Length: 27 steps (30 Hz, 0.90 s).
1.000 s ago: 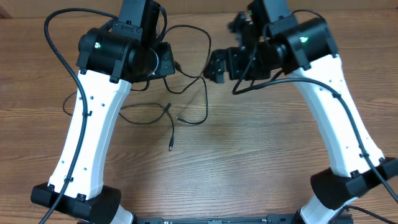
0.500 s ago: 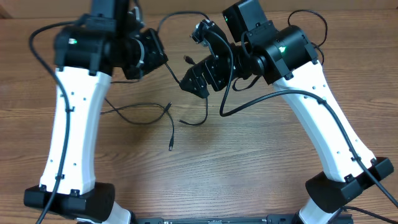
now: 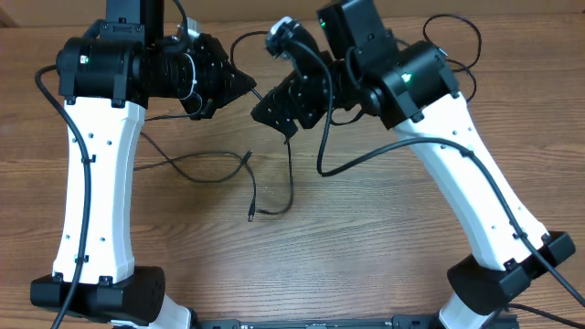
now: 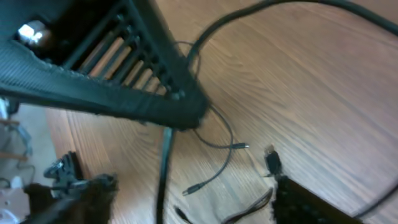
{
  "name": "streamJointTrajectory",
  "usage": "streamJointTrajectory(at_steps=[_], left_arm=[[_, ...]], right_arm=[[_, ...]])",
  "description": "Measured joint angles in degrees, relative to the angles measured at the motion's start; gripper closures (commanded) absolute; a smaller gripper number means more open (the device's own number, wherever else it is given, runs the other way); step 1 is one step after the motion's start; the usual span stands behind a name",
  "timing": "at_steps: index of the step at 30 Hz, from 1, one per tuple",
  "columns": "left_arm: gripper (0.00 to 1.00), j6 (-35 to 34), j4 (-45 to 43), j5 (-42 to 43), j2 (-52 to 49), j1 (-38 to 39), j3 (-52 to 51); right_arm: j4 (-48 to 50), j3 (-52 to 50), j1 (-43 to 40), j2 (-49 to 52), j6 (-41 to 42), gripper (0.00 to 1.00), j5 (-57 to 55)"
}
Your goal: Untangle cables
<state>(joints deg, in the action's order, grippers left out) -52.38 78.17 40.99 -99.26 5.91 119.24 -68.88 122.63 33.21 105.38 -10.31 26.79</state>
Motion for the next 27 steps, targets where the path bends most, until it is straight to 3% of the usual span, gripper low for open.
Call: streamJointTrajectory(at_steps=[18,20,21,24,27], left_arm=[[0.96,-7.3,-0.6,-1.8,0.0,0.0,0.0],[0.96,-7.5,-0.7,-2.1,0.0,0.0,0.0],[0.96,-7.5,-0.9,-2.2,0.0,0.0,0.0],[0.85,-7.5,-1.1,-2.3,0.0,0.0,0.0],[0.51,-7.3,-1.1,-2.2,0.0,0.0,0.0]], right_arm=[[0.2,0.0,0.5,0.0,-0.4,0.86,-0.7],[0.2,0.0,0.5,0.0,-0.3,0.96,-0.8],[0.2,0.0,0.5,0.0,-0.2,0.96,-0.8],[0.2,0.0,0.5,0.0,-0.3,0.96,-0.7],[0.3,0.0,0.5,0.0,-0.3,0.96,-0.9]])
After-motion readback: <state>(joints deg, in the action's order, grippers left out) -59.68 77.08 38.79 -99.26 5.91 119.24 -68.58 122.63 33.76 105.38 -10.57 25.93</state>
